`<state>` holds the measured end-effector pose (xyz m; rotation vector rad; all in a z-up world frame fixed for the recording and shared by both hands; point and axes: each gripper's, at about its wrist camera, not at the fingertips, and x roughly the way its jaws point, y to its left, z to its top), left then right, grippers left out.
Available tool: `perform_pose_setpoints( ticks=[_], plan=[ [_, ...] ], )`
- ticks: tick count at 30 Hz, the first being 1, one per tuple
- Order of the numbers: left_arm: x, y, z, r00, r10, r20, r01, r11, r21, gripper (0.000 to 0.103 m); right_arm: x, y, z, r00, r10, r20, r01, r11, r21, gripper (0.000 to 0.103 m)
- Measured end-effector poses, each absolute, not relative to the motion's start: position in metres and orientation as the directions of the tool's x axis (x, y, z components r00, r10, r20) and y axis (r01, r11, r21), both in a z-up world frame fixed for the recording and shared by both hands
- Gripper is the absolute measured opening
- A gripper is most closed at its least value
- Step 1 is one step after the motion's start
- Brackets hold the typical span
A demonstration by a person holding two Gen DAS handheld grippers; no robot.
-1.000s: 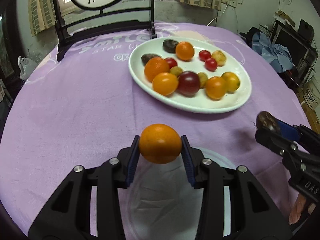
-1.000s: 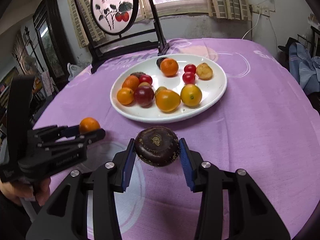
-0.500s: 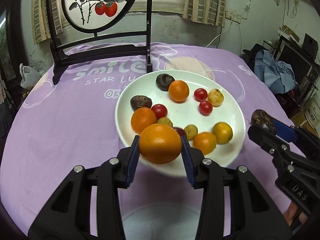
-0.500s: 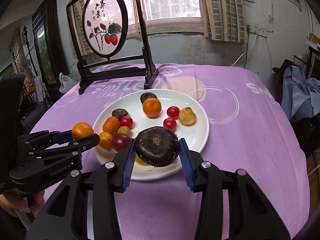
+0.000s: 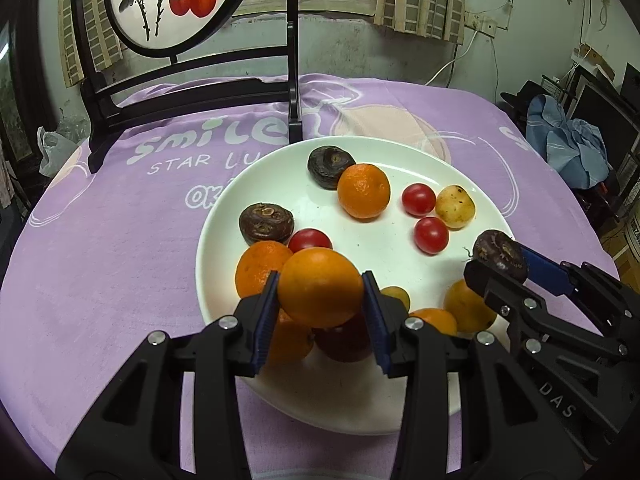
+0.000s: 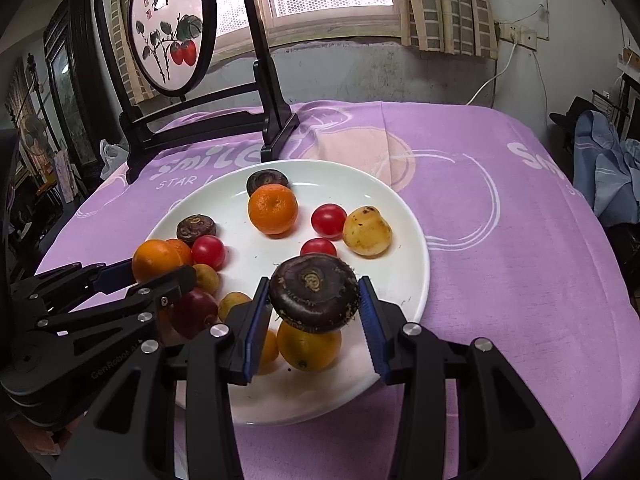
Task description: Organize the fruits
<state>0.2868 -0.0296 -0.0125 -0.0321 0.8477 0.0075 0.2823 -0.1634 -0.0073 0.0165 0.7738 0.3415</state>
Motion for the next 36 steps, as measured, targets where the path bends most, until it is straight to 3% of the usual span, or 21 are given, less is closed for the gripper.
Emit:
perform_pose_setpoints(
  ticks=[4,6,7,14,19,36],
  plan=[
    [0.287,-0.029,-0.013,0.677,0.003,-0.736,-0.035,0.999,-0.029,0.048,0.285,-0.166,-0.008,0.647,0.338,-0.683,-0.292,0.938,0.187,0.048],
    [0.288,-0.026,-0.012,0.678,0.024,-0.735,-0.059,0.998,-0.021,0.069,0.286,-0.171,-0.007,0.646,0.346,-0.680,-0.282,0.937,0.208,0.048],
    [0.287,-0.024,-0.010,0.681,0.028,-0.732,-0.066,0.998,-0.024,0.073,0.285,-0.173,-0.006,0.645,0.352,-0.678,-0.281,0.935,0.219,0.048],
    [0.274,-0.020,0.001,0.707,0.019,-0.707,-0.057,0.998,-0.031,0.087,0.269,-0.178,0.003,0.650,0.363,-0.668,-0.290,0.931,0.224,0.048],
    [0.257,-0.019,0.007,0.702,0.017,-0.712,-0.050,0.998,-0.026,0.089,0.247,-0.177,0.009,0.662,0.343,-0.666,-0.283,0.938,0.202,0.057],
    [0.159,-0.010,-0.001,0.713,0.040,-0.700,-0.070,0.997,-0.014,0.091,0.152,-0.185,0.001,0.677,0.302,-0.671,-0.244,0.953,0.182,0.062]
  ],
)
